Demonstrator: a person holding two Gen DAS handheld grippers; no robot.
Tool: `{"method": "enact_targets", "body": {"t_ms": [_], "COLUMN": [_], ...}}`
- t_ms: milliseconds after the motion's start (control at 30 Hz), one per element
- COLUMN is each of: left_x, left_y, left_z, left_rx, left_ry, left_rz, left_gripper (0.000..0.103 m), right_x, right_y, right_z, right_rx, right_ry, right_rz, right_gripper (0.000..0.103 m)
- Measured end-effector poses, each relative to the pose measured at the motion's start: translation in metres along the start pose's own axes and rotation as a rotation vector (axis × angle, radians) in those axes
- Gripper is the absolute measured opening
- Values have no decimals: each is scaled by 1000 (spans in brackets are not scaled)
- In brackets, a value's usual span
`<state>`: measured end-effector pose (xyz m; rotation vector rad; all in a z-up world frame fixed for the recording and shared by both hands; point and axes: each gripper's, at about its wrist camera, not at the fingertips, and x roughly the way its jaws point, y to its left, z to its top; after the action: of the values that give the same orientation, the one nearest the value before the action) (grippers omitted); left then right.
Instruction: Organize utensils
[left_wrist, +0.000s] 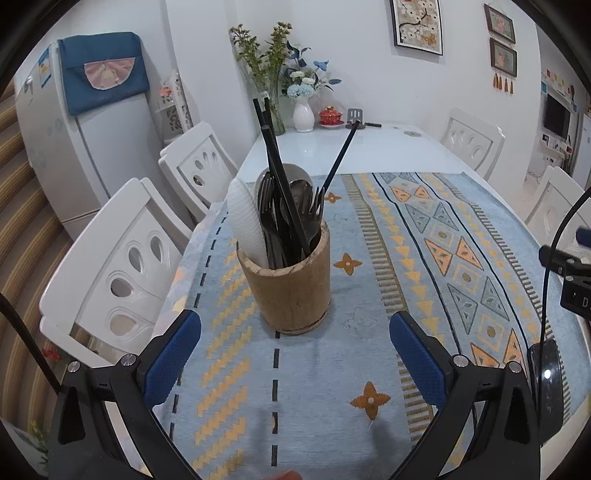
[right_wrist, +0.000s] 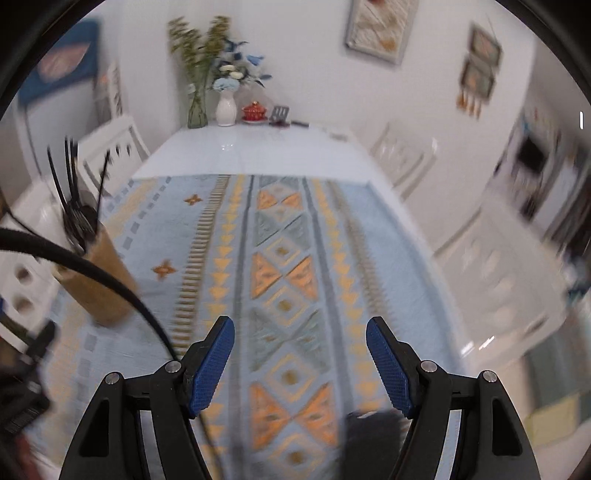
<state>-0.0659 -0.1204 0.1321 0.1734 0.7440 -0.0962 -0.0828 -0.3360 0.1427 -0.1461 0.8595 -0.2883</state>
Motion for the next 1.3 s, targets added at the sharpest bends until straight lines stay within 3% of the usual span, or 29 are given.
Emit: {"method": "enact_targets", "body": {"t_ms": [100, 200, 333, 800, 967, 1033, 1133, 1300], "left_x": [-4, -2, 6, 57, 79, 92, 95, 109], "left_y": [3, 6, 7, 18, 22, 25, 30, 29], "left_z": [0, -2, -5, -35, -49, -56, -62, -66], "left_rx": [-6, -5, 11, -33, -31, -34, -45, -30], "left_ry": [-19, -13, 11, 173, 185, 221, 198, 210], "left_rz": [21, 37, 58, 57, 82, 95, 133, 158], "left_gripper": [103, 103, 103, 103, 103, 102, 102, 102], "right_x": [-1, 0, 11, 37, 44, 55, 66, 72], "right_y": [-2, -6, -2, 18, 24, 33, 45, 62], "right_z": [6, 8, 5, -15, -24, -30, -37, -47], "right_rx": [-14, 52, 94, 143, 191, 175, 149, 105], "right_ry": [-6, 6, 50, 140, 118, 124, 133, 70], "right_rz": [5, 97, 157, 187, 224, 221, 211, 201], "right_gripper": [72, 74, 77, 77, 77, 77, 77, 77]}}
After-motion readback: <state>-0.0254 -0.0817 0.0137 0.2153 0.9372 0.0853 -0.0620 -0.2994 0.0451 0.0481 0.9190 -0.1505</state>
